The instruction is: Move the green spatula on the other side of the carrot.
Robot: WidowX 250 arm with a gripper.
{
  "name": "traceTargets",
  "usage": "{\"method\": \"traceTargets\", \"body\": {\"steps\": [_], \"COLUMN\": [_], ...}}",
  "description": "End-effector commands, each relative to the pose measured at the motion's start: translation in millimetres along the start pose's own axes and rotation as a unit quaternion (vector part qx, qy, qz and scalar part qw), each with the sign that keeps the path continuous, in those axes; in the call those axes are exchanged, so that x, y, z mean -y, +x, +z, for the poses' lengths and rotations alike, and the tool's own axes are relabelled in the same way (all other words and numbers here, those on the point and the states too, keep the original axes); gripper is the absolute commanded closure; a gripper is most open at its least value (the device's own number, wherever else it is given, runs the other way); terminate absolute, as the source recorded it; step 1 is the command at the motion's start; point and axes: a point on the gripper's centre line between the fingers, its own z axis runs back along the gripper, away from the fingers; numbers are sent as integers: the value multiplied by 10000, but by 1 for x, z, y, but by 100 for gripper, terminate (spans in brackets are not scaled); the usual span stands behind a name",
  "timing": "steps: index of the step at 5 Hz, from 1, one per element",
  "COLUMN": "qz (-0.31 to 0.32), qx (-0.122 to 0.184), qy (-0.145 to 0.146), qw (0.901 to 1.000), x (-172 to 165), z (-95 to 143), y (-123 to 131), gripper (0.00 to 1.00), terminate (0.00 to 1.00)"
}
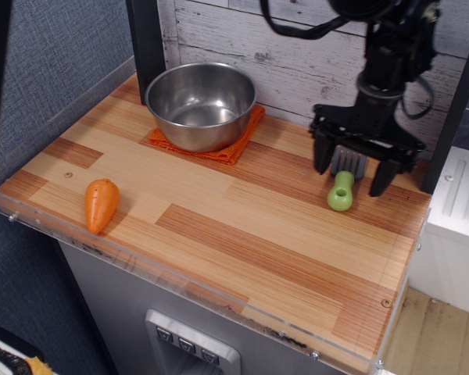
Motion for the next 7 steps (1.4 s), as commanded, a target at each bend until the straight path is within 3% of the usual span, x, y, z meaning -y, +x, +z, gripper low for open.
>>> {"method": "traceTargets", "body": {"steps": [1, 2, 4, 5, 6, 7], "qz": [-27, -72, -199, -440, -692, -734], "qx": [-54, -76, -56, 81, 259, 410], "qy": [-89, -78, -182, -249, -226, -161], "qw": [9999, 9999, 9996, 9987, 9970, 9963], "x": [-2, 0, -4, -3, -12, -49], "z": [-9, -13, -3, 23, 68, 102], "y": [6, 6, 8, 13, 15, -2], "gripper": [0, 100, 100, 100, 100, 100], "terminate": [0, 0, 0, 0, 0, 0]}}
